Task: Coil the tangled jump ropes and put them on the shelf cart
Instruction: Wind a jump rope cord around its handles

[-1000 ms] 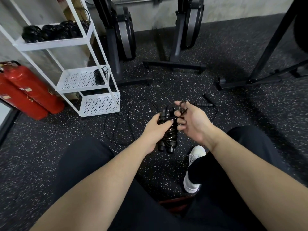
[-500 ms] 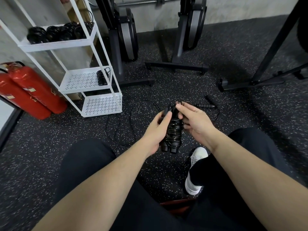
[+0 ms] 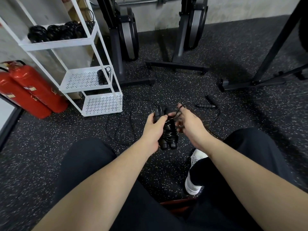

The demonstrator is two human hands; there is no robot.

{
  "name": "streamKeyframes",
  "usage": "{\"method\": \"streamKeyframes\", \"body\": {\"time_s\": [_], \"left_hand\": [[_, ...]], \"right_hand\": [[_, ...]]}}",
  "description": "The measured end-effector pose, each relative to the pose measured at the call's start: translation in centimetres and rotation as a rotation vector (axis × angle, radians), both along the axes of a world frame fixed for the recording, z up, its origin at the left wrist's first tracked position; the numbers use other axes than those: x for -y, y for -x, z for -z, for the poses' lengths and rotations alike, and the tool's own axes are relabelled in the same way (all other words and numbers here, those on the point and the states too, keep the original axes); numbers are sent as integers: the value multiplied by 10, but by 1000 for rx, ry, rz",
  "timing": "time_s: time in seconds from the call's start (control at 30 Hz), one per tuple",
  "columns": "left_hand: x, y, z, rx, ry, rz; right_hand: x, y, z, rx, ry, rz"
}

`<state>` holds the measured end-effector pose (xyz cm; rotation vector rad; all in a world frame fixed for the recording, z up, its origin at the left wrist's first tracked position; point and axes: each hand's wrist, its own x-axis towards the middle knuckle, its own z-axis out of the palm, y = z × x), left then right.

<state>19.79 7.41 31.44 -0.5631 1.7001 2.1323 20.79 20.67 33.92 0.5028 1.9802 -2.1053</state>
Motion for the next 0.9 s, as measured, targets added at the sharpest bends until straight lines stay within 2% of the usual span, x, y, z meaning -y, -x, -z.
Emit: {"method": "streamKeyframes", "body": {"time_s": [0.13,0.23,0.33,0.5,0.57,0.7,0.9], "left_hand": [[4,0,-2,5,2,-9],[4,0,-7,3,-23,49],[-1,-2,-12,-12,-38,134],[-6,-5,-13,-111,48,134],[-4,-6,-14,-136,87,154],[-2,-10,-15,-170,152,190],[-3,-14,-16,-230,277,168]], "right_hand": [[-2,-2,3,-131,-110,-90],[-5,0,3,-186,110,28],[-8,7,4,-129,294,229],[-9,9,11,-68,305,270],[-9,9,8,-108,182,261],[-15,6,-1,-252,-350,39],[-18,4,-3,-330,-776,-191]]}}
